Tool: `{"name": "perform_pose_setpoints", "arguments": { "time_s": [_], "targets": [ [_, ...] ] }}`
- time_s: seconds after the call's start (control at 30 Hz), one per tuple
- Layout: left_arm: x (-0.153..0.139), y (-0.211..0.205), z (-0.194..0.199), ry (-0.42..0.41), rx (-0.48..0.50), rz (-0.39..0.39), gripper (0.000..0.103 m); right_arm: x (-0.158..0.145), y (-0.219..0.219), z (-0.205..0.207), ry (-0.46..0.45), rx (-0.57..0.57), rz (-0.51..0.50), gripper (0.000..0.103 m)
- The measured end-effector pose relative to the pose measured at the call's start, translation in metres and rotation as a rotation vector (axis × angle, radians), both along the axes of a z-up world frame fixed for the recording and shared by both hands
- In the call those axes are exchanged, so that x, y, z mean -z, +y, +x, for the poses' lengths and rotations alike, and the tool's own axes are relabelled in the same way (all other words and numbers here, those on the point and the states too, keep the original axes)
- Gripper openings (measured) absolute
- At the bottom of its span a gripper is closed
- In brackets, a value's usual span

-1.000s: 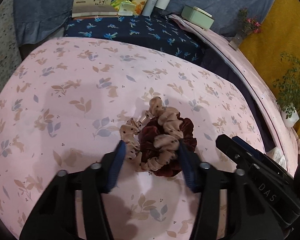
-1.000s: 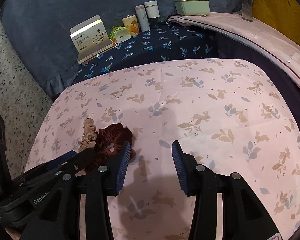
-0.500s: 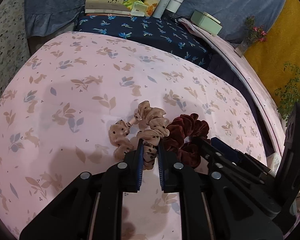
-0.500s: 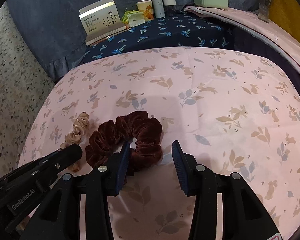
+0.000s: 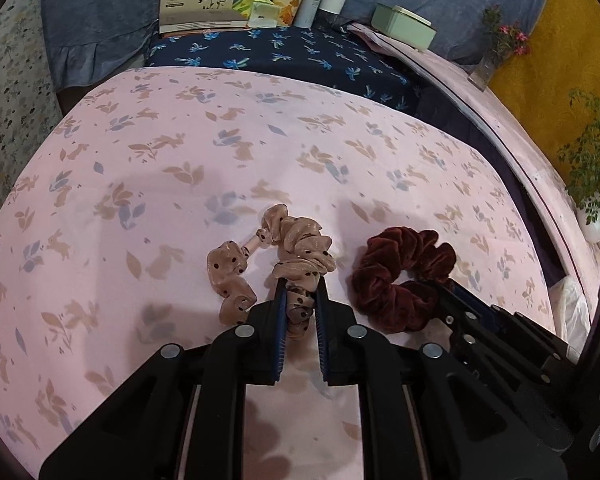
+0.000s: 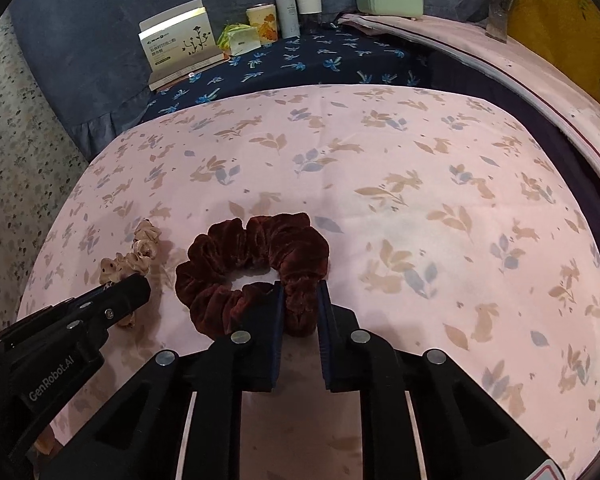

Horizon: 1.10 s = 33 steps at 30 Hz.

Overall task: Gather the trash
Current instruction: 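Grasp the brown scrunchie with the left gripper while the right gripper grasps the dark-red scrunchie, then carry both scrunchies over the trash bin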

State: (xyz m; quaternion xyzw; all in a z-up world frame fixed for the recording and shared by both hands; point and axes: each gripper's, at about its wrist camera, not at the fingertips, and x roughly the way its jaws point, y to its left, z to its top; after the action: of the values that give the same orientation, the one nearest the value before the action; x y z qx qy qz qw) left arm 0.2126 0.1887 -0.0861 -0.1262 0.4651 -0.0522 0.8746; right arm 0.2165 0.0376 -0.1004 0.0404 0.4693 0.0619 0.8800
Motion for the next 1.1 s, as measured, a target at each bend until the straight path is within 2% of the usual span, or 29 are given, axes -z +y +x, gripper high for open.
{"name": "perform_pose_setpoints", "arguments": {
  "time_s": [0.37,0.67,1.1],
  "targets": [
    [0.007,-0.085,-0.043,0.033,0.125,0.005,0.012,-0.001,-0.082,-0.068,0.011,0.141,0.049,0.014],
    [0.000,-0.161,-0.076,0.029,0.240,0.028,0.012,-0.010,-0.152,-0.121,-0.002,0.254,0.074,0.012],
    [-0.035,-0.250,-0.104,-0.033,0.375,0.070,0.012,-0.054,-0.240,-0.166,-0.125,0.392,0.094,0.011]
  ]
}}
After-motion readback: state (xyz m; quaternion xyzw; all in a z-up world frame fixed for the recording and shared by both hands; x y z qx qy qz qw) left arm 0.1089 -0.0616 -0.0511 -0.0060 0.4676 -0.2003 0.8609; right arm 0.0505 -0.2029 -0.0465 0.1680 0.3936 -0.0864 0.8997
